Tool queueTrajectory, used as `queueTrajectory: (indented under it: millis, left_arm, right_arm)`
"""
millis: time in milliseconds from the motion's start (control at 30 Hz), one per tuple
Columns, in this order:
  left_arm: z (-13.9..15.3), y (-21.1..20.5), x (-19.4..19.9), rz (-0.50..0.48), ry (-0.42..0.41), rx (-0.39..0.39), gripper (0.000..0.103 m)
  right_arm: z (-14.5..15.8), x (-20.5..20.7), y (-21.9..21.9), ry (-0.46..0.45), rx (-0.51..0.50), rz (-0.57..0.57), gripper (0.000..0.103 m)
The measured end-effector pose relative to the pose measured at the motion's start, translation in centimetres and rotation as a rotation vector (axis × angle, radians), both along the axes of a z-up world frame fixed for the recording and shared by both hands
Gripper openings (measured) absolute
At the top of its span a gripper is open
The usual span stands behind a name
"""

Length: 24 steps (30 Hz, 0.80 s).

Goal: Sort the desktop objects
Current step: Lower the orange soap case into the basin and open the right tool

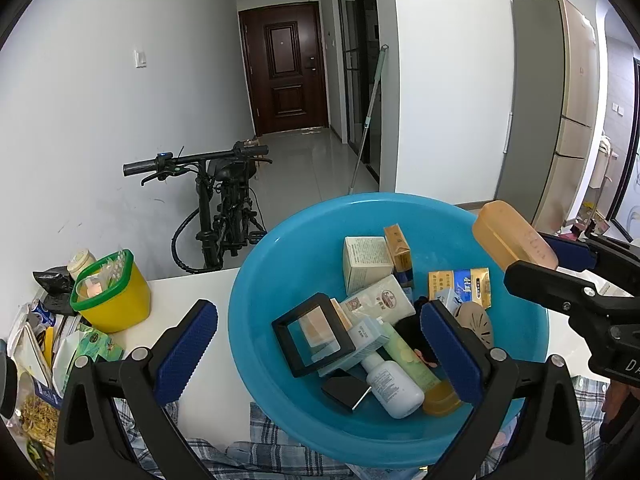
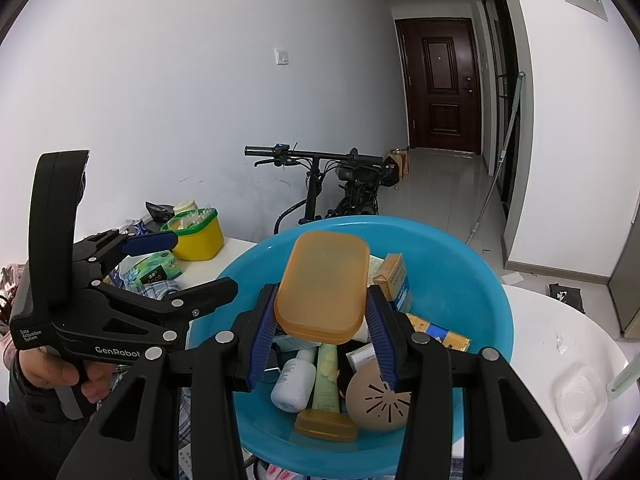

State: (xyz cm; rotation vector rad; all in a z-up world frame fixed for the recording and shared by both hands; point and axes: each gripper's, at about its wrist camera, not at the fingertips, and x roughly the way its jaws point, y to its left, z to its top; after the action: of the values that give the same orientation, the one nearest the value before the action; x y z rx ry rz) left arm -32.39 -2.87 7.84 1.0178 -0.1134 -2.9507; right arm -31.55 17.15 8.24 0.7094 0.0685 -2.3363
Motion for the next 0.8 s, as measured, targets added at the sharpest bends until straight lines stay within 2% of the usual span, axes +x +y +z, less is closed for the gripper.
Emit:
queueTrajectory:
  millis: [533,633,667,700,733,800]
  left_arm:
    - [0.35,-0.12,0.19,0.004,0.005,0.003,0.103]
    - [0.53,-0.13,0.38,0.001,0.008,0.006,0.103]
    - [0.55,-0.12,0.35,0.001,0.007,0.006,0.103]
    - [0.56,-0.14,0.31,0.002,0.007,0.006,0.103]
    - [0.59,-0.17,0.27,0.005,0.006,0.004,0.103]
    - [0.57,-0.19,0.24,0.004,0.005,0.005,0.103]
  right_arm:
    - [-0.17,0.11,0.2,0.001,0.008,-0.001,0.043]
    - [-0.17,0.05,0.15,0.005,0.012,-0.014,0.046]
    - [-0.29,-0.11,0.11,-0.005,0.015,-0.015,0.067]
    - [-0.46,-0.34,0.0,-0.018,0.026,-0.018,0.083]
    - [-0.57,-0.39,-0.09,-0.01,0.043,-0.039,0.103]
    - [-0.57,-0.48,0.0,0.003,0.048,-0.063,0.103]
